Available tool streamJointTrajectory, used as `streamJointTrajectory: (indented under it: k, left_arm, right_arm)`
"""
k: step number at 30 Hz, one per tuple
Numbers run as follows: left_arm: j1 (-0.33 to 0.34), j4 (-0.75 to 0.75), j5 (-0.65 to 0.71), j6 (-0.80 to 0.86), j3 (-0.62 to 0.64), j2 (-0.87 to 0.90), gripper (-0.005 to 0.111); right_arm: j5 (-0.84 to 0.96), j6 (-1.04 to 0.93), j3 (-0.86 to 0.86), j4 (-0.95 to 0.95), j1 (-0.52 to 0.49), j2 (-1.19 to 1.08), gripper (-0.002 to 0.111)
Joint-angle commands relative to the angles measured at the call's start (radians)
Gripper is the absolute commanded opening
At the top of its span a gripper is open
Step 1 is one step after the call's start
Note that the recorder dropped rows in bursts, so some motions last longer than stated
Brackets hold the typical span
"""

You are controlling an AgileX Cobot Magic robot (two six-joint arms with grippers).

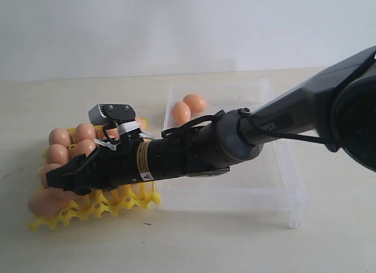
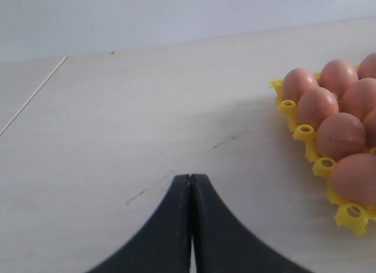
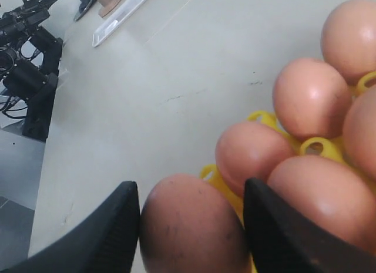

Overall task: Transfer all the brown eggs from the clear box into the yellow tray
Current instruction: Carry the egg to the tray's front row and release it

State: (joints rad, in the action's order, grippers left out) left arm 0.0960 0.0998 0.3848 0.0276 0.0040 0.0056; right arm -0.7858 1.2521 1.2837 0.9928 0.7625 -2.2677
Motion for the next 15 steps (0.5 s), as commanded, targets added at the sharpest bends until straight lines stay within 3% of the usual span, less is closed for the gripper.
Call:
streamJointTrajectory:
  k: [1,5,9,11,15]
  left_arm:
    - [-0.006,0.001,-0.008,-0.005,-0.004,-0.006,0.0]
    - [-0.006,0.001,-0.008,-0.005,-0.004,-0.006,0.0]
    - [-0.006,0.001,-0.008,-0.005,-0.004,-0.006,0.0]
    - [-0.006,0.001,-0.008,-0.005,-0.004,-0.006,0.0]
    - [-0.006,0.001,-0.008,-0.005,-0.004,-0.006,0.0]
  right_arm:
    - [0.01,0.005,0.01,-0.006,-0.002,-0.001,0.036]
    - [0.031,0.005,0.01,-0.002,-0.002,0.02,0.056]
    - [0.121,0.005,0.01,0.012,-0.003,0.076,0.063]
    - [0.183,0.029,0.01,0.048,-0.003,0.119,0.062]
    - [0.453,0.068,0.01,0.144,0.011,0.27,0.044]
